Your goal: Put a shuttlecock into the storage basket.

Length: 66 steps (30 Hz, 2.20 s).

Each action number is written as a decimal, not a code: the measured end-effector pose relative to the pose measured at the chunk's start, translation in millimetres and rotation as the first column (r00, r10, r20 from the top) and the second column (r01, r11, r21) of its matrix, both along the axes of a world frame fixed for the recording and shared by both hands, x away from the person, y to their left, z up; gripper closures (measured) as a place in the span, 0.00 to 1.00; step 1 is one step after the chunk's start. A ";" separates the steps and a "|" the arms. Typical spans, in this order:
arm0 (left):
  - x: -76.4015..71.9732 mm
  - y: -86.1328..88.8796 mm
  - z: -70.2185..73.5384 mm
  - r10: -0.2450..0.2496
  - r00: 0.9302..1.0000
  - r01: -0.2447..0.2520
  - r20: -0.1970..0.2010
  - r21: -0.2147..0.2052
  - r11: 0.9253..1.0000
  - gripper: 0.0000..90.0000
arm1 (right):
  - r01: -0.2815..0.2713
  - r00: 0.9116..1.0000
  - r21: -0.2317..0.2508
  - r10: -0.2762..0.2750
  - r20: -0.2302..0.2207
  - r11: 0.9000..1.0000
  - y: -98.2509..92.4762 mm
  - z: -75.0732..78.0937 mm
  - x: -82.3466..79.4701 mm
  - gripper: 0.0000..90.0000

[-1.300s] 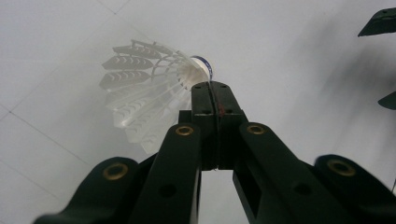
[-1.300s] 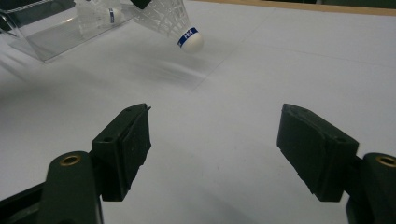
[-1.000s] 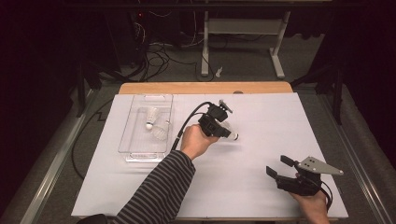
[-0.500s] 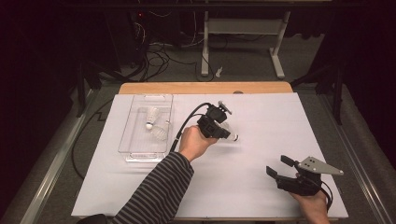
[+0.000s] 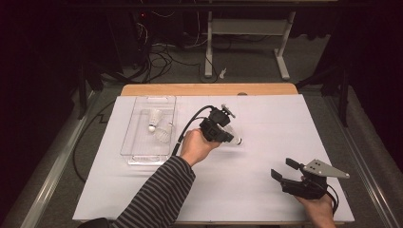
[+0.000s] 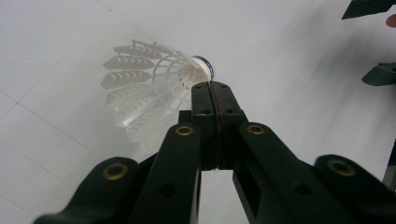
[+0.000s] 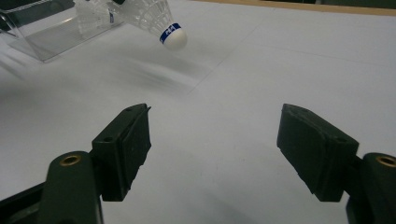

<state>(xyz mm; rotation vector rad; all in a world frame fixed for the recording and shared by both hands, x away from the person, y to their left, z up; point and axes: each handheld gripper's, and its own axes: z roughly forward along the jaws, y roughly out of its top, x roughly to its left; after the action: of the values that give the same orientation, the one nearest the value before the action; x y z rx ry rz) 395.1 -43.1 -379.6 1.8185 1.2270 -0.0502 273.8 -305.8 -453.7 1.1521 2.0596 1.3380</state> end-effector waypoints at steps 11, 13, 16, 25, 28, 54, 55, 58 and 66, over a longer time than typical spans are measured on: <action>-3.2 8.3 2.3 0.005 1.000 -0.005 0.007 -0.008 1.000 1.00 | -0.002 1.000 -0.006 0.002 -0.001 1.000 0.4 -0.2 0.2 0.30; -4.1 9.4 2.7 0.003 1.000 -0.003 0.009 -0.010 1.000 1.00 | -0.004 1.000 -0.008 0.004 0.000 1.000 0.5 -0.3 0.3 0.30; -5.4 10.8 2.8 0.003 1.000 -0.003 0.009 -0.008 1.000 1.00 | -0.004 1.000 -0.008 0.004 -0.002 1.000 0.8 -0.4 0.2 0.30; -8.8 16.4 4.3 0.000 1.000 0.000 0.014 -0.009 1.000 1.00 | -0.005 1.000 -0.013 0.005 -0.004 1.000 1.2 -0.7 0.5 0.30; -10.8 18.2 6.4 -0.001 1.000 0.002 0.020 -0.010 1.000 1.00 | -0.002 1.000 -0.012 0.002 -0.005 1.000 0.9 -0.7 0.4 0.30; -24.5 43.8 11.6 0.012 0.999 -0.012 0.046 -0.008 1.000 1.00 | -0.003 1.000 -0.014 0.003 -0.009 1.000 1.3 -1.0 0.7 0.30; -25.0 45.1 12.5 0.012 0.999 -0.012 0.048 -0.008 1.000 1.00 | -0.004 1.000 -0.015 0.003 -0.008 1.000 1.3 -1.0 0.7 0.30; -26.5 49.2 14.5 0.017 0.998 -0.016 0.055 -0.013 1.000 1.00 | -0.005 1.000 -0.017 0.005 -0.005 1.000 0.9 -1.0 0.8 0.30; -29.4 63.6 17.7 0.043 0.997 -0.042 0.063 -0.028 0.999 1.00 | -0.003 1.000 -0.017 0.002 -0.007 1.000 1.1 -1.0 0.7 0.30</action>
<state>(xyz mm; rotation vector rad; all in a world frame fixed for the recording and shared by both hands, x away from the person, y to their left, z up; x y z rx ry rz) 365.7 20.5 -361.9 1.7571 1.2139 0.0154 274.5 -304.6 -454.7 1.1485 2.0739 1.3166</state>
